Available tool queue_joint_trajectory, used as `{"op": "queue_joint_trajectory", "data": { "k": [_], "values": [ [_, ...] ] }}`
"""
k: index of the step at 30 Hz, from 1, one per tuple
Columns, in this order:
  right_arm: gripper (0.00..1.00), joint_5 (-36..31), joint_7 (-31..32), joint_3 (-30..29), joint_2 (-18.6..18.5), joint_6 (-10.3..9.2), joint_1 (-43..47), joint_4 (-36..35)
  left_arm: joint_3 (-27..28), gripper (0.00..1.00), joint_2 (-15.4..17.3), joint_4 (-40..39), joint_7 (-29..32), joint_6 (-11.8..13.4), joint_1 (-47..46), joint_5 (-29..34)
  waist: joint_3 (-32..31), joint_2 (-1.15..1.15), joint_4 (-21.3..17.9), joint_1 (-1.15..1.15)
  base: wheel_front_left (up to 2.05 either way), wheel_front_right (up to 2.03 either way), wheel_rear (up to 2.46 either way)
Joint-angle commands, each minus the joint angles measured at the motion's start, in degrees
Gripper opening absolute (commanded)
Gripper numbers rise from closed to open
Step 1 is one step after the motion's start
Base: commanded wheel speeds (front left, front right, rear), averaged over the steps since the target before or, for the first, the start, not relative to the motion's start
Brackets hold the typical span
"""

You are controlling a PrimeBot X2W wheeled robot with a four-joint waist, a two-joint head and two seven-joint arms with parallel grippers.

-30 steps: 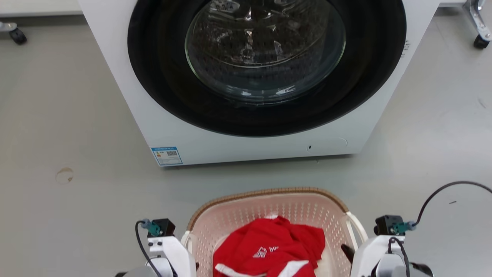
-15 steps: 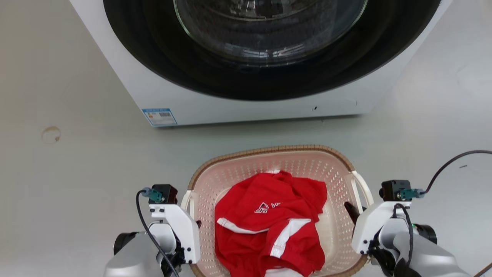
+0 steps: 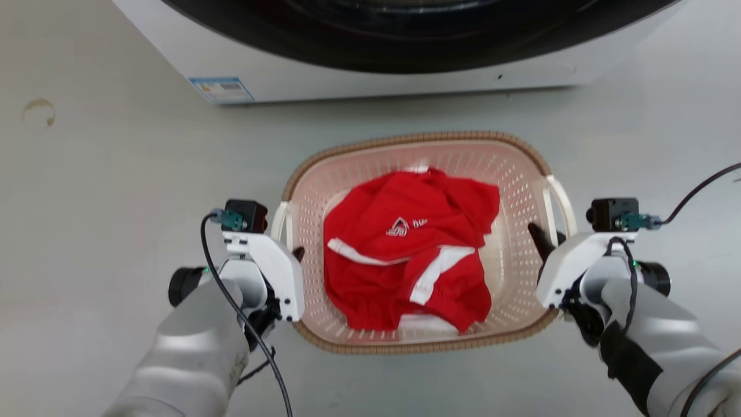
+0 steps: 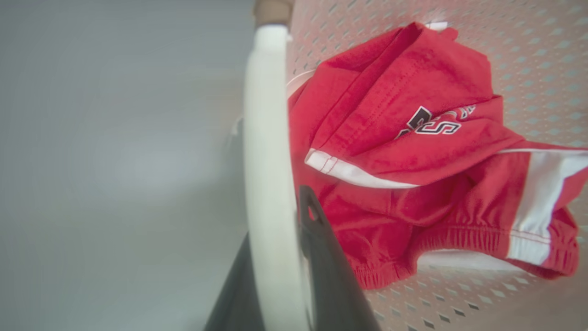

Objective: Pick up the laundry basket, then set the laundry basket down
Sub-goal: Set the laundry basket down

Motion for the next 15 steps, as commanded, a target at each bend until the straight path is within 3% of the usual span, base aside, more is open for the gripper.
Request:
{"op": "queue_joint_trajectory", "data": {
  "k": [1, 15],
  "values": [
    [0.0, -0.18, -1.62, -0.73, -6.48, -0.76, -0.81, 3.56, 0.85, 0.0, 7.04, 2.56, -1.63, 0.98, -2.45, 1.22, 4.47, 0.0, 0.46, 0.0, 0.0, 0.0, 0.0],
    [0.0, -3.24, -3.25, -2.68, -6.48, -0.76, -7.48, 3.75, 0.08, 0.0, 6.59, 2.6, -5.76, 0.72, -9.11, 2.33, 14.71, 0.0, 1.09, 0.0, 0.0, 0.0, 0.0]
  ]
}}
